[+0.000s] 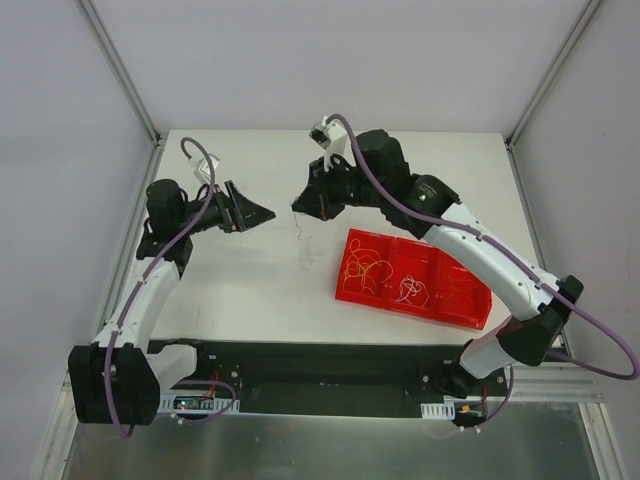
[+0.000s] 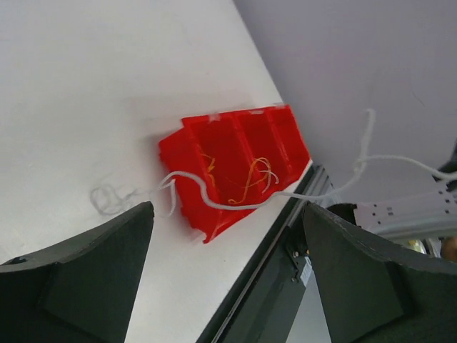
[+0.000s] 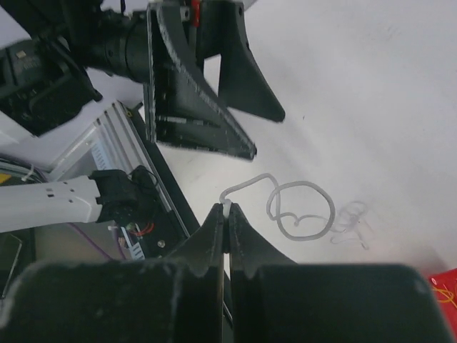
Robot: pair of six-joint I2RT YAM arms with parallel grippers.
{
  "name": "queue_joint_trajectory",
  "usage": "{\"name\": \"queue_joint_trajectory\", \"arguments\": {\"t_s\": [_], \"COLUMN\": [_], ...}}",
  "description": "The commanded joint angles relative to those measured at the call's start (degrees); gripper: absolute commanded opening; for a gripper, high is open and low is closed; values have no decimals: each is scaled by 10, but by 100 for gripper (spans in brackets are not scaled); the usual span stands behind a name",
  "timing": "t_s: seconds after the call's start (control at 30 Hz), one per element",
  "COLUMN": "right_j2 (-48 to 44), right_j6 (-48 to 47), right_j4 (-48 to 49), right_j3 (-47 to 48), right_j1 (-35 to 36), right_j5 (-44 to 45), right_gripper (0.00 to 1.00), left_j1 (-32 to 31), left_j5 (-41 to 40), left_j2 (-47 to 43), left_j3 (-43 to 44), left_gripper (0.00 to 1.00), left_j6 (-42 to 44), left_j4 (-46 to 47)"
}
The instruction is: Untangle the cables
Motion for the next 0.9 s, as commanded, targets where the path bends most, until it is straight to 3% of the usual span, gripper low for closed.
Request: {"name": "queue_joint_trajectory", "arguments": {"t_s": [0.0, 0.2, 0.37, 0.63, 0.77, 0.87], "right_j2": [-21, -38, -55, -112, -154, -181], "right_j6": [53, 114, 184, 200, 197, 192], "right_j4": [8, 62, 119, 147, 146, 138], "right_j3": [73, 95, 97, 82, 67, 67], "right_j1": [3, 2, 9, 70, 88, 91], "right_j5": [-18, -47, -85, -76, -65, -58], "right_gripper": [1, 0, 0, 0, 0, 0], "left_j1": [-59, -176, -194, -213, -200, -156], "left_j5": [43, -83, -150, -172, -311, -255], "left_j2": [-65, -134, -95, 51, 97, 154], "left_j3": [-16, -57, -85, -77, -57, -56], "left_gripper": [84, 93, 98, 81, 61, 53], "left_j6": [-65, 5, 0, -58, -74, -112], "left_j4": [156, 161, 194, 210, 42, 30]}}
